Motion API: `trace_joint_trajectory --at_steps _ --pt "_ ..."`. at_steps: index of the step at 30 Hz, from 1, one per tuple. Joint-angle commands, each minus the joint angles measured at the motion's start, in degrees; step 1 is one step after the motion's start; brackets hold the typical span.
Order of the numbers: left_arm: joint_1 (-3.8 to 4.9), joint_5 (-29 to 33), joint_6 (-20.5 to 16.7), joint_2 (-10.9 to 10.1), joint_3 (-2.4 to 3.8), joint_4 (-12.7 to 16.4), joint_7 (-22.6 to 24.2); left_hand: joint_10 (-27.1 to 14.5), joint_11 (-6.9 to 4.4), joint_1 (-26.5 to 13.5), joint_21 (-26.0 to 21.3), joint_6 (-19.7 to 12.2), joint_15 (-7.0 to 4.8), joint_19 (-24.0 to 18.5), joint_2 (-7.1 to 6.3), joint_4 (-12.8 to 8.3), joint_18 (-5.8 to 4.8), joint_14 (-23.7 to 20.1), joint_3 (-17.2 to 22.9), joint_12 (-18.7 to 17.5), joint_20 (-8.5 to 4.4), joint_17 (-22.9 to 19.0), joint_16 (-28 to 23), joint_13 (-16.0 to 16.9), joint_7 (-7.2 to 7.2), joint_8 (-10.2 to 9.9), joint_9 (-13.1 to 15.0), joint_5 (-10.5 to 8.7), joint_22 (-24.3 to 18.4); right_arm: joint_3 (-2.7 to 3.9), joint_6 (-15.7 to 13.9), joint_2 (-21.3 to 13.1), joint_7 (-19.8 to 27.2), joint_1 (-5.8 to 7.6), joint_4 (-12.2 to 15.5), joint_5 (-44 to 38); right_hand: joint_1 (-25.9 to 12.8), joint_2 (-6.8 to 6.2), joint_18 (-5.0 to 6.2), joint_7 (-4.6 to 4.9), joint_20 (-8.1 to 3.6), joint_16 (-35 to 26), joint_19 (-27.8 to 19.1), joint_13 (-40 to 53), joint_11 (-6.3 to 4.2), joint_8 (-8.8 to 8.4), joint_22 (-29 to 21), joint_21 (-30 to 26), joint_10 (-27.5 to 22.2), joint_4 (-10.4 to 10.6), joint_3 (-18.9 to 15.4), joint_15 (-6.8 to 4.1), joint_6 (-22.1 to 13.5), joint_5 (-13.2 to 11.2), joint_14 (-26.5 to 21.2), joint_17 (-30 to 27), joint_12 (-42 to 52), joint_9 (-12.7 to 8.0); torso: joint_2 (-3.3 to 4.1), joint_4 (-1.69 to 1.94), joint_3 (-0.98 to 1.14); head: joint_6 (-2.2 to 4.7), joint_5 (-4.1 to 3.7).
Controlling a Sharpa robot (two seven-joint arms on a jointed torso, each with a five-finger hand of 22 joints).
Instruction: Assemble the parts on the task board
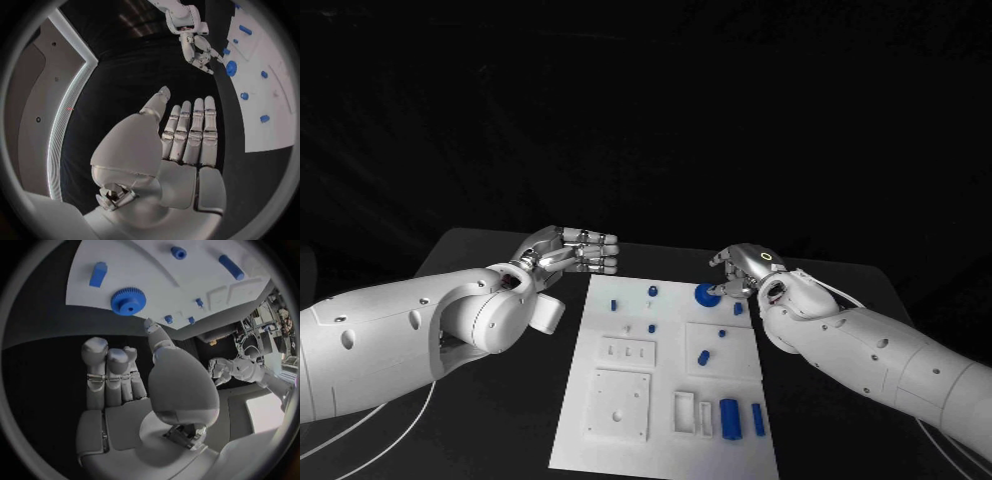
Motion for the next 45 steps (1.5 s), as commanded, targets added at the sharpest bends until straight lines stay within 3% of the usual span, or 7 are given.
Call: trace_joint_trajectory --at_steps 1,7,12,20,28,45 --pt "0.07 0.0 0.7 0.1 0.03 -0.1 0.6 -0.4 -0.05 -0.4 0.1 0.3 -0.14 -0.4 -0.11 -0.5 0.03 -0.3 0.0 0.2 -0.18 0.0 -0.2 0.1 -0.13 0.2 0.1 0.27 -0.1 0.06 5.1 0.3 0.5 -0.08 -0.6 1.4 0.1 -0.25 0.63 0.13 0.50 -0.7 1.1 2.7 0.09 -0.17 5.6 2.0 0.9 0.3 0.0 0.01 -0.4 0.4 0.8 3.6 1.8 0.0 0.10 -0.05 0.11 0.01 -0.13" --pt "0.06 0.0 0.8 0.3 0.02 -0.3 0.5 -0.4 -0.05 -0.4 0.1 0.3 -0.14 -0.4 -0.11 -0.5 0.03 -0.3 0.0 0.2 -0.18 0.0 -0.2 0.1 -0.13 0.2 0.1 0.27 -0.1 0.09 7.0 1.0 0.6 -0.10 -2.2 1.8 -0.4 0.55 0.43 0.08 0.46 0.2 1.0 6.3 0.04 -0.16 6.1 5.5 2.8 -0.7 -0.1 0.01 0.5 0.5 1.4 6.5 5.2 0.0 0.05 -0.02 -0.04 -0.27 -0.63" --pt "0.06 0.0 0.9 0.4 0.02 -0.4 0.5 -0.4 -0.05 -0.4 0.1 0.3 -0.14 -0.4 -0.11 -0.5 0.03 -0.3 0.0 0.2 -0.18 0.0 -0.2 0.1 -0.13 0.2 0.1 0.27 -0.1 0.09 7.6 2.0 0.9 -0.12 -4.1 2.1 -0.6 1.06 0.39 -0.04 0.46 0.4 1.0 6.6 -0.01 -0.06 6.2 6.1 3.1 -1.2 0.2 -0.06 2.5 0.7 1.5 6.9 5.5 0.1 0.09 0.13 0.02 -0.39 -0.92" --pt "0.06 0.0 1.0 0.4 0.02 -0.4 0.5 -0.4 -0.05 -0.4 0.1 0.3 -0.14 -0.4 -0.11 -0.5 0.03 -0.3 0.0 0.2 -0.18 0.0 -0.2 0.1 -0.13 0.2 0.1 0.27 -0.1 0.10 7.1 3.1 1.5 -0.20 -5.9 2.7 -1.2 1.71 0.29 -0.28 0.37 0.6 0.9 7.3 -0.19 -0.05 6.3 7.0 3.6 -2.2 1.2 -0.16 4.0 0.9 1.6 7.3 6.1 0.1 0.22 0.30 0.00 -0.53 -0.88" --pt "0.06 -0.1 1.0 0.4 0.02 -0.4 0.5 -0.4 -0.05 -0.4 0.1 0.3 -0.14 -0.4 -0.11 -0.5 0.03 -0.3 0.0 0.2 -0.18 0.0 -0.2 0.1 -0.13 0.2 0.1 0.27 -0.1 0.10 6.8 3.8 1.7 -0.21 -6.7 3.2 -1.9 2.07 0.26 -0.40 0.32 0.7 0.8 7.6 -0.27 -0.07 6.3 7.5 3.8 -3.4 2.3 -0.22 4.7 0.9 1.6 7.5 6.1 0.1 0.24 0.15 0.06 -0.65 -0.73" --pt "0.08 -0.2 1.1 0.3 0.03 -0.2 0.3 -0.4 -0.04 -0.5 0.2 0.3 -0.12 -0.4 -0.07 -0.6 0.03 -0.4 0.2 0.2 -0.17 0.0 -0.2 0.1 -0.11 0.2 0.1 0.28 -0.1 0.09 9.0 5.1 2.3 -0.22 -9.1 4.3 -3.0 3.10 0.17 -0.58 0.34 0.7 0.7 7.7 -0.40 -0.10 6.4 7.8 3.8 -3.5 3.2 -0.21 5.8 1.9 1.6 7.5 6.0 0.1 0.21 0.21 0.06 -1.11 -0.62"
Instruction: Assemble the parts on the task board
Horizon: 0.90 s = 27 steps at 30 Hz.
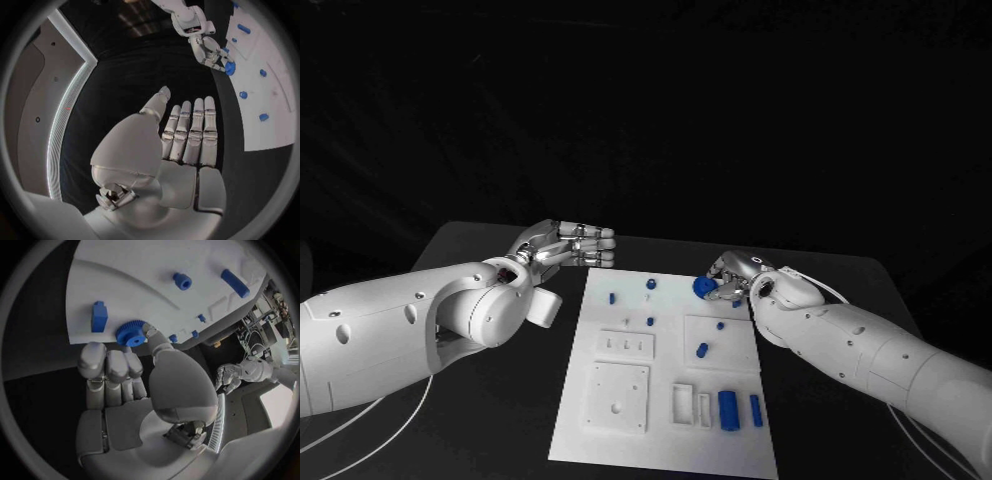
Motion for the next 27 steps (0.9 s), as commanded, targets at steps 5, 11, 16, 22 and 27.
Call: trace_joint_trajectory --at_steps 5,11,16,22,27 --pt "0.08 -0.2 1.0 0.0 0.04 0.3 0.3 -0.4 -0.04 -0.5 0.2 0.3 -0.12 -0.2 -0.07 -0.3 0.03 -0.4 -0.1 0.2 0.04 0.0 -0.2 0.1 -0.11 0.2 0.1 0.30 -0.1 -0.04 2.7 0.6 1.0 -0.06 -1.1 0.5 -0.9 0.93 0.17 -0.13 0.33 0.3 0.6 0.1 -0.39 -0.10 6.4 0.4 0.1 -1.1 1.5 -0.01 0.8 0.7 0.5 0.1 0.2 0.0 0.00 0.02 0.03 -0.19 0.06" --pt "0.09 -0.4 1.0 0.0 0.05 0.5 0.1 -0.4 -0.03 -0.5 0.2 0.2 -0.11 -0.3 -0.17 -0.3 0.03 -0.4 -0.2 0.2 0.05 0.0 -0.2 0.1 -0.10 0.2 0.0 0.32 -0.1 -0.08 3.4 0.9 1.2 -0.07 -1.7 0.7 -2.0 1.10 0.14 -0.18 0.32 0.3 0.6 0.2 -0.43 -0.10 6.4 0.5 0.2 -1.9 3.2 -0.02 1.2 0.9 0.5 0.1 0.2 0.0 -0.01 -0.10 0.06 -0.33 0.17" --pt "0.10 -0.4 1.0 0.0 0.05 0.5 0.1 -0.4 -0.03 -0.5 0.2 0.2 -0.11 -0.3 -0.17 -0.3 0.03 -0.4 -0.2 0.2 0.05 0.0 -0.2 0.1 -0.10 0.2 0.0 0.32 -0.1 -0.14 4.0 1.1 1.1 -0.07 -1.9 0.7 -2.6 0.98 0.06 -0.33 0.34 0.5 0.6 0.4 -0.48 -0.09 6.4 0.8 0.3 -1.1 2.8 0.00 1.5 1.4 0.5 0.2 0.4 0.0 -0.02 -0.02 0.04 -0.39 0.15" --pt "0.10 -0.5 1.0 0.0 0.06 0.5 0.0 -0.4 -0.03 -0.5 0.2 0.2 -0.11 -0.3 -0.17 -0.3 0.03 -0.4 -0.2 0.2 0.05 0.0 -0.2 0.1 -0.10 0.2 0.0 0.32 -0.1 -0.21 4.8 1.3 1.1 -0.07 -2.1 0.7 -2.8 1.19 -0.04 -0.69 0.26 0.5 0.5 0.4 -0.73 -0.09 6.4 0.7 0.3 -0.6 2.7 -0.12 2.5 1.8 0.5 0.2 0.4 0.0 -0.05 -0.06 0.07 -0.54 0.20" --pt "0.10 -0.6 1.1 0.0 0.06 0.5 -0.1 -0.5 -0.03 -0.3 0.2 0.2 -0.09 -0.3 -0.23 -0.3 0.04 -0.4 -0.1 0.2 0.05 0.0 -0.2 0.1 -0.09 0.2 0.1 0.34 -0.1 -0.23 5.3 1.3 1.1 -0.07 -2.2 0.7 -3.2 1.60 -0.15 -0.91 0.16 0.5 0.5 0.5 -0.87 -0.10 6.5 0.9 0.3 -0.2 3.1 -0.21 3.2 2.6 0.5 0.2 0.5 0.1 -0.05 -0.14 0.09 -0.57 0.19"
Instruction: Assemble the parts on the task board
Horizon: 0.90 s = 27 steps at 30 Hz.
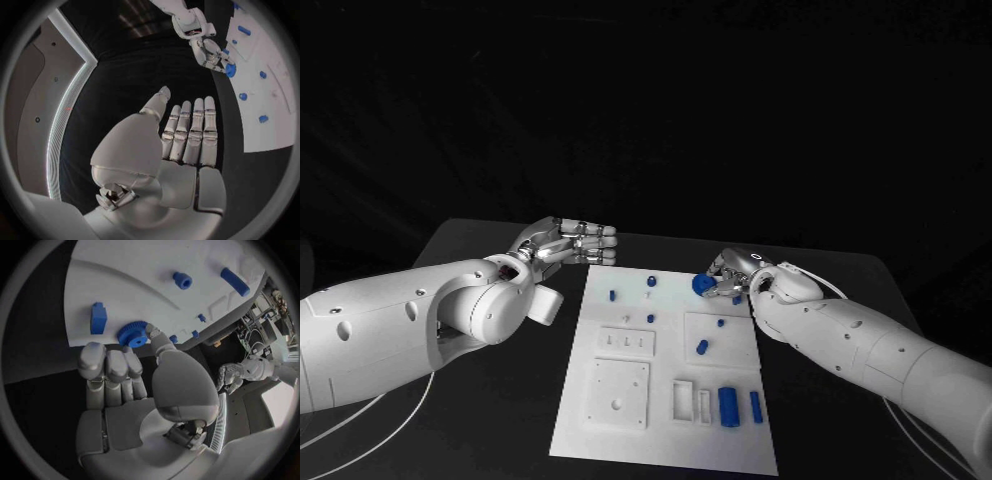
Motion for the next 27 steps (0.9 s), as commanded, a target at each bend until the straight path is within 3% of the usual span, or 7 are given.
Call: trace_joint_trajectory --at_steps 1,7,13,14,15,19,27 --pt "0.10 -0.4 0.9 0.1 0.05 0.1 0.2 -0.5 -0.03 -0.3 0.2 0.2 -0.09 -0.3 -0.23 -0.3 0.04 -0.4 -0.1 0.2 0.05 0.0 -0.2 0.1 -0.09 0.2 0.1 0.34 -0.1 -0.28 3.7 0.2 0.2 -0.51 -0.2 -0.2 -0.6 0.22 0.15 -0.01 0.15 0.2 0.5 0.1 -0.34 0.19 6.4 0.2 0.0 0.4 0.0 -0.02 0.5 0.3 0.3 0.1 0.2 0.1 0.01 -0.11 0.01 0.00 0.05" --pt "0.09 -0.6 0.9 0.5 0.04 -0.4 0.1 -0.5 -0.03 -0.3 0.2 0.2 -0.09 -0.3 -0.23 -0.3 0.04 -0.4 -0.1 0.2 0.05 0.0 -0.2 0.1 -0.09 0.2 0.1 0.34 -0.1 -0.29 4.1 0.1 0.2 -0.51 -0.2 -0.1 -1.2 0.92 0.03 -0.21 0.08 0.2 0.5 0.2 -0.43 0.17 6.5 0.4 0.1 1.3 0.9 -0.08 1.1 -1.2 0.4 0.2 0.3 0.1 0.12 -0.18 -0.08 0.03 -0.14" --pt "0.08 -0.6 1.0 0.7 0.03 -0.7 0.0 -0.5 -0.02 -0.4 0.2 0.2 -0.08 -0.3 -0.19 -0.3 0.03 -0.5 -0.1 0.2 0.07 0.0 -0.2 0.1 -0.07 0.2 0.1 0.34 -0.1 -0.30 4.5 0.1 0.3 -0.50 -0.2 0.2 -1.5 0.94 -0.04 -0.28 0.05 0.2 0.4 0.3 -0.46 0.20 6.5 0.5 0.1 1.4 3.5 -0.08 1.4 -2.0 0.4 0.2 0.3 0.1 -0.03 -0.02 0.00 -0.22 -0.21" --pt "0.08 -0.6 1.0 0.7 0.03 -0.8 0.0 -0.5 -0.02 -0.4 0.2 0.2 -0.08 -0.3 -0.19 -0.3 0.03 -0.5 -0.1 0.2 0.07 0.0 -0.2 0.1 -0.07 0.2 0.1 0.34 -0.1 -0.31 4.6 0.1 0.2 -0.50 -0.2 0.3 -1.5 1.78 -0.02 -0.23 0.02 0.2 0.4 0.2 -0.49 0.15 6.5 0.4 0.0 1.7 4.9 -0.12 1.1 -3.5 0.4 0.2 0.1 0.1 -0.07 0.00 -0.03 -0.24 -0.25" --pt "0.08 -0.6 1.0 0.8 0.03 -0.8 0.0 -0.5 -0.02 -0.4 0.2 0.2 -0.08 -0.3 -0.11 -0.3 0.05 -0.5 -0.1 0.2 0.06 0.0 -0.2 0.1 -0.07 0.2 0.1 0.49 -0.1 -0.32 4.7 0.1 0.2 -0.50 -0.2 0.3 -2.5 1.32 0.03 -0.02 0.02 0.1 0.4 0.2 -0.49 0.17 6.5 0.4 -0.1 2.0 8.1 -0.10 0.8 -4.7 0.3 0.2 0.1 0.1 -0.08 -0.02 -0.04 -0.26 -0.29" --pt "0.08 -0.6 1.0 0.7 0.03 -0.9 0.0 -0.5 -0.01 -0.2 0.2 0.2 -0.09 -0.3 -0.10 -0.4 0.07 -0.5 0.1 0.2 0.05 0.0 -0.2 0.1 -0.06 0.2 0.1 0.55 -0.1 -0.36 4.7 0.1 0.2 -0.50 -0.2 0.4 -3.1 0.25 0.06 -0.13 0.06 0.1 0.4 0.3 -0.44 0.18 6.5 0.4 -0.1 2.3 10.7 -0.10 0.9 -4.8 0.3 0.2 0.1 0.1 -0.02 -0.03 -0.06 -0.20 -0.29" --pt "0.08 -0.6 0.9 0.6 0.03 -0.7 -0.1 -0.5 -0.01 -0.2 0.2 0.2 -0.09 -0.3 -0.10 -0.4 0.07 -0.5 0.1 0.2 0.05 0.0 -0.2 0.1 -0.06 0.2 0.1 0.55 -0.1 -0.82 2.9 0.1 -1.0 -0.49 0.2 -2.4 -1.7 -0.46 0.07 -0.17 0.08 0.2 0.4 0.2 -0.47 0.18 6.5 0.5 0.0 0.8 11.0 -0.10 1.5 -5.0 0.4 0.3 0.1 0.1 0.01 -0.09 0.03 -0.12 -0.31"
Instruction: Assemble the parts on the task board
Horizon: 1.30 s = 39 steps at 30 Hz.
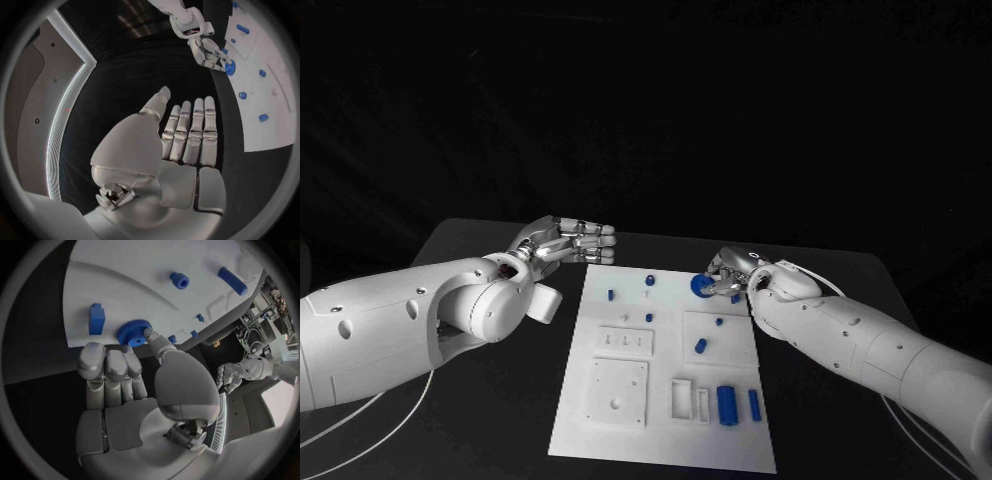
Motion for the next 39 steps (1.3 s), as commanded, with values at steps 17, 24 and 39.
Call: trace_joint_trajectory --at_steps 17,24,39 --pt "0.08 -0.2 0.7 -0.1 0.04 0.5 0.1 -0.6 0.02 -0.3 0.3 0.1 -0.08 -0.3 -0.16 -0.6 0.08 -0.5 0.3 0.2 0.04 0.0 -0.2 0.1 -0.01 0.2 0.1 0.26 0.0 -2.12 -7.7 -0.8 -5.4 -0.69 6.0 -11.5 0.6 -1.56 0.01 -0.63 -0.13 0.4 0.7 0.1 -0.49 0.18 6.8 1.9 0.6 -3.2 4.1 -0.34 2.2 0.1 0.5 0.1 0.5 0.1 0.05 0.02 0.07 0.54 0.02" --pt "0.08 -0.2 0.6 -0.3 0.04 0.6 0.1 -0.6 0.02 -0.3 0.3 0.1 -0.08 -0.3 -0.16 -0.6 0.08 -0.5 0.3 0.2 0.04 0.0 -0.2 0.1 -0.01 0.2 0.1 0.26 0.0 -2.15 -10.2 -1.9 -6.9 -0.69 11.2 -12.4 0.8 -1.93 -0.03 -0.73 -0.31 0.5 0.8 0.1 -0.56 0.18 6.8 2.0 0.8 -2.3 4.0 -0.49 2.3 -1.0 0.5 0.0 0.5 0.1 0.01 -0.05 0.00 0.52 0.27" --pt "0.10 -0.2 0.3 -0.5 0.05 1.0 0.1 -0.6 0.02 -0.3 0.3 0.1 -0.08 -0.3 -0.16 -0.6 0.08 -0.5 0.3 0.2 0.04 0.0 -0.2 0.1 -0.01 0.2 0.1 0.26 0.0 -2.98 -11.1 -0.7 -8.5 -0.52 15.8 -13.1 1.3 -2.55 -0.22 -0.76 -0.41 0.3 0.9 0.2 -0.59 0.17 6.9 2.8 0.9 -0.9 4.7 -0.55 2.4 -2.7 0.4 -0.4 0.4 0.1 0.03 0.16 -0.19 1.08 0.72"
